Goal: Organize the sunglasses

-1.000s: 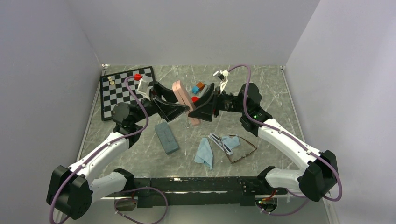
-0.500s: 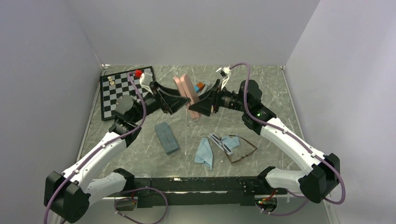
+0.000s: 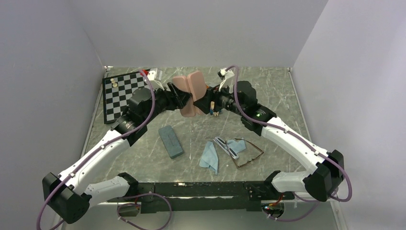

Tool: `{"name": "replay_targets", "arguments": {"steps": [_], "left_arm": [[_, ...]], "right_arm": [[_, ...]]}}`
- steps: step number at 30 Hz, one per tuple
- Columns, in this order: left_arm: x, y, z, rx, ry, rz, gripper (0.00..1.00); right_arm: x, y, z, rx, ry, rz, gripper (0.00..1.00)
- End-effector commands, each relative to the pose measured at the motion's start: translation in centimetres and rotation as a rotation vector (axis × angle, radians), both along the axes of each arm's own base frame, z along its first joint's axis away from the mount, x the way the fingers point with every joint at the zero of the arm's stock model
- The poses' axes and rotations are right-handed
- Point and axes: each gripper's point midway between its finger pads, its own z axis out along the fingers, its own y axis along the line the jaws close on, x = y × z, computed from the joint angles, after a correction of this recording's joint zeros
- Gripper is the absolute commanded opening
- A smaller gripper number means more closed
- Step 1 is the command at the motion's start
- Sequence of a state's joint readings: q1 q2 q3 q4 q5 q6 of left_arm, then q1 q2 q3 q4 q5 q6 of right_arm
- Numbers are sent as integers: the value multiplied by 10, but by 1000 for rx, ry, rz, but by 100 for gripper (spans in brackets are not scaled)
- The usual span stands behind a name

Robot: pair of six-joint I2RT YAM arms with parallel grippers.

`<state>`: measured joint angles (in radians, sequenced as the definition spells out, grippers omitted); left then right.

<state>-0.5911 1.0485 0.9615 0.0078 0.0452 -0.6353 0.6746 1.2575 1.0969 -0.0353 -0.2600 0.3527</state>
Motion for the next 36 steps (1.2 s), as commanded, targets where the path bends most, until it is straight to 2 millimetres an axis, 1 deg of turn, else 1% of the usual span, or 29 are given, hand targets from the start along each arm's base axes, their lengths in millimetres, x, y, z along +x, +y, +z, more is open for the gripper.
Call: {"name": "replay_targets", "arguments": {"steps": [1,3,4,5,6,8,9,10,12,13,14,16,17,19,21,22,23,24,26,28,29,31,32,33,34,36], "left_arm": [[-12,-18,17,5,20,-34,0],[-11,-19,15,10,35,-32,11],[-11,-19,14,12,42,-32,16],[-11,-19,14,12,43,-30,24],[-10,-19,14,12,39,-30,35],[-11,-20,17,5,22,-38,38],[-13,-21,19,1,12,-48,43],[-15,-20,20,2,4,-54,49],[-19,-19,23,6,-11,-66,83],[-22,-17,22,9,-15,-67,95],[-26,-15,24,8,-29,-77,99],[-35,-11,25,10,-55,-99,99],[-43,-8,28,11,-84,-118,99],[-61,-7,24,42,-137,-190,99],[-72,4,7,52,-111,-180,99],[-75,12,-4,53,-82,-146,99],[-77,20,-7,43,-67,-114,99],[-80,27,-6,30,-63,-90,99],[-88,37,4,14,-89,-73,99],[-94,48,13,-4,-97,-42,99],[-95,53,14,-15,-83,-17,99],[-87,72,13,-16,-40,104,99],[-84,81,11,-6,-13,156,99],[-81,88,9,5,19,200,99],[-77,92,4,22,53,235,99],[-73,96,-2,37,108,265,99]], "right_arm": [[28,-3,30,-32,-150,-173,0],[33,-6,28,-53,-177,-209,0],[31,-4,29,-61,-197,-195,0],[29,-1,29,-75,-224,-175,0],[24,4,30,-86,-262,-131,0],[11,15,29,-118,-342,-5,0],[7,19,28,-127,-367,40,0],[3,21,28,-142,-396,77,0],[0,22,29,-168,-446,115,0],[-1,20,30,-179,-467,117,0],[-1,19,32,-187,-489,119,0],[-1,15,35,-213,-529,120,0],[-2,13,36,-230,-543,120,0],[-1,9,37,-272,-593,125,0],[0,4,38,-316,-662,128,0],[-2,3,38,-337,-717,147,0],[-3,2,37,-357,-780,161,0],[-5,1,34,-377,-850,176,0],[-5,-1,29,-416,-969,182,0],[-3,-4,23,-457,-1038,174,0],[-2,-5,22,-477,-1065,176,0],[-4,-7,17,-522,-1136,195,0],[-8,-7,18,-528,-1187,199,0],[-10,-9,21,-521,-1232,190,0],[-14,-10,30,-497,-1275,170,0],[-20,-11,37,-478,-1322,165,0]]}}
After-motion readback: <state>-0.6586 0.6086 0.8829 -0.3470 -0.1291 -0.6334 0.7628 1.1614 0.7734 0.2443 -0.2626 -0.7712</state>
